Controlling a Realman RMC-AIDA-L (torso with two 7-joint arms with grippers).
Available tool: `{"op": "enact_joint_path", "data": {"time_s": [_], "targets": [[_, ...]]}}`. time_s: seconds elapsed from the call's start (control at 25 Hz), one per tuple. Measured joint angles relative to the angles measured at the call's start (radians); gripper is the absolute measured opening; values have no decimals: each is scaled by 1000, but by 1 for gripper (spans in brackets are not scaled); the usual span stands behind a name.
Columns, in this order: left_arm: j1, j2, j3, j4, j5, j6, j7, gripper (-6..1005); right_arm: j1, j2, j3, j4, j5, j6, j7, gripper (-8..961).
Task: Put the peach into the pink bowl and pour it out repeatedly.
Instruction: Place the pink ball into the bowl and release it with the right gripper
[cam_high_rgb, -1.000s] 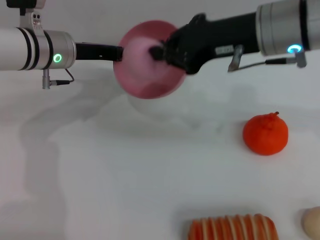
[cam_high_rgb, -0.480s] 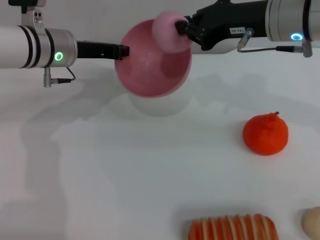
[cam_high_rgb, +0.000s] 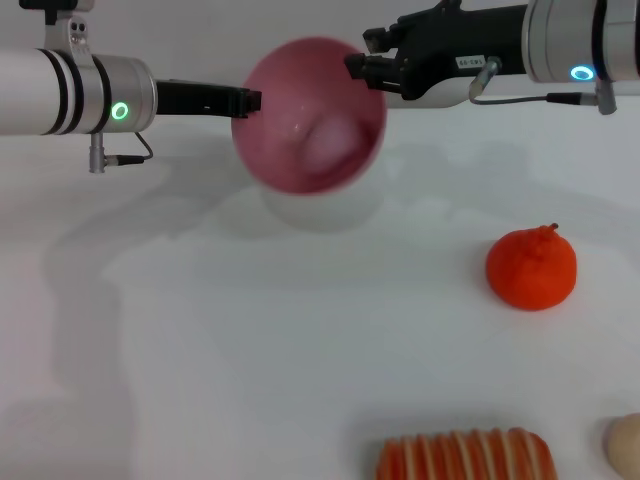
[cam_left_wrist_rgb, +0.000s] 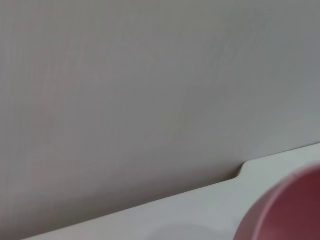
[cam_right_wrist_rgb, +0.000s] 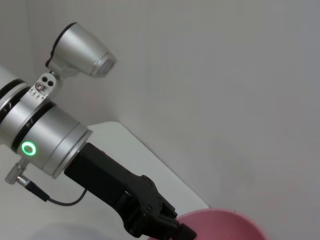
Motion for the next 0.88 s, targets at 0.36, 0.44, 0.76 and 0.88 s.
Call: {"op": "enact_joint_path", "data": {"time_s": [0.36,0.44,0.76,0.88], "targets": [[3,-1,20,1,0,16,0,46,-25,1,82,-8,71,14,-33,512],[6,-1,26,4,0,26,1,46,-49,1,114,-4,166,12,-92,551],[16,-6,68,10,-6,120,35,46,-201,3,192,103,754,-6,-487,543],[16,-10,90,6,-11,154,53,46,-239,4,193,202,963,-11,-686,541]]}}
